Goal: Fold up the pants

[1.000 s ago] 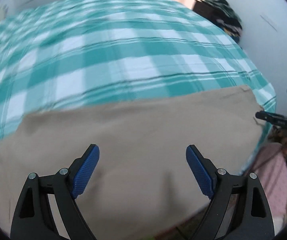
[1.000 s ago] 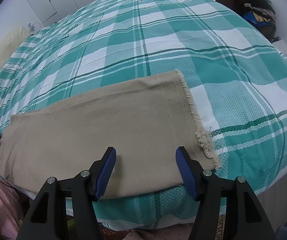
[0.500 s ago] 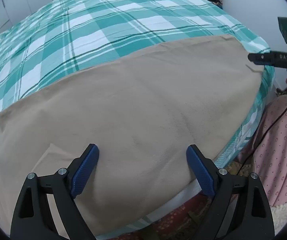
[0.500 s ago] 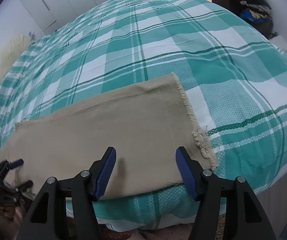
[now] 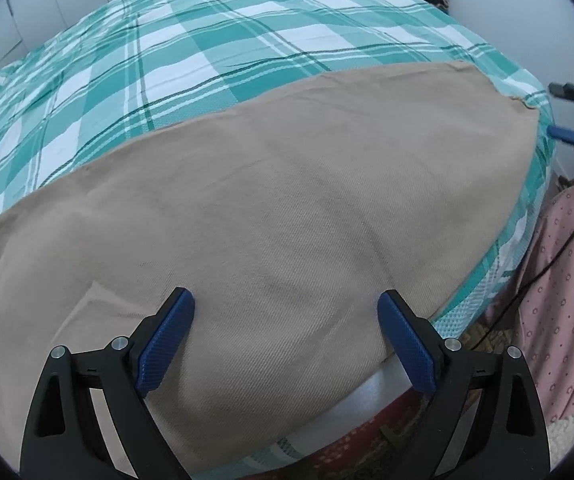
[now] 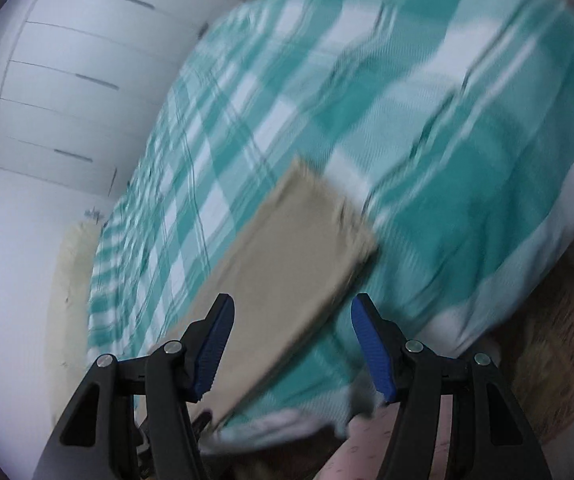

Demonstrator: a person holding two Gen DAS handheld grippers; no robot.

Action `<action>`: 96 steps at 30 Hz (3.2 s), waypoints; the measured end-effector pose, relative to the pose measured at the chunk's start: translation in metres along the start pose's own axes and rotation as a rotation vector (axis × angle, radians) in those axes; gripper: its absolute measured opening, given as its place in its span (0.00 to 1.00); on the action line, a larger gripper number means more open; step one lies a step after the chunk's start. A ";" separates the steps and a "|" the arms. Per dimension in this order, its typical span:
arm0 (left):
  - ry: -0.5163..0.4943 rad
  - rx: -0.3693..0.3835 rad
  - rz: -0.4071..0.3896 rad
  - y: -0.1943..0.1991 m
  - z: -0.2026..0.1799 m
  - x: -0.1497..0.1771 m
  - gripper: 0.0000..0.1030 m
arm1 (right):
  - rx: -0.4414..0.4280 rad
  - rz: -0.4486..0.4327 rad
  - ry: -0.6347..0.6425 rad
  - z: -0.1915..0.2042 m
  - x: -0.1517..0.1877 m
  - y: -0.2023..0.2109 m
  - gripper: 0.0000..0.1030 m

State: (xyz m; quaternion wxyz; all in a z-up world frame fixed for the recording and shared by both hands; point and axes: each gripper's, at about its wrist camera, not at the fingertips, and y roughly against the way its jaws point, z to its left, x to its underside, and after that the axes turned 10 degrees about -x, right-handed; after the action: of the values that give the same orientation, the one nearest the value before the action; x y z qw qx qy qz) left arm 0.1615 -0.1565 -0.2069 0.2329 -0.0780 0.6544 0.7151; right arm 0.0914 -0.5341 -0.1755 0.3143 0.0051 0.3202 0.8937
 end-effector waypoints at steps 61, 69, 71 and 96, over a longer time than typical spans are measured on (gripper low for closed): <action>0.417 -0.055 0.052 0.006 0.175 0.050 0.89 | -0.044 0.476 1.117 0.194 0.276 -0.229 0.25; 0.473 -0.091 0.080 0.029 0.200 0.103 0.86 | 0.008 0.198 1.064 0.195 0.231 -0.205 0.30; 0.486 -0.107 0.072 0.033 0.197 0.103 0.86 | 0.042 0.276 1.027 0.185 0.228 -0.227 0.30; 0.459 -0.114 -0.037 -0.001 0.205 0.103 0.91 | 0.257 0.454 0.718 0.198 0.152 -0.321 0.39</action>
State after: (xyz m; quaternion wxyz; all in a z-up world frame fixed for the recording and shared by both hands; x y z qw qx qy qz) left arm 0.1111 0.0669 -0.2241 0.0861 -0.2635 0.6472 0.7102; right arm 0.1907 -0.1436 -0.2317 -0.0244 -0.1963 0.5085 0.8380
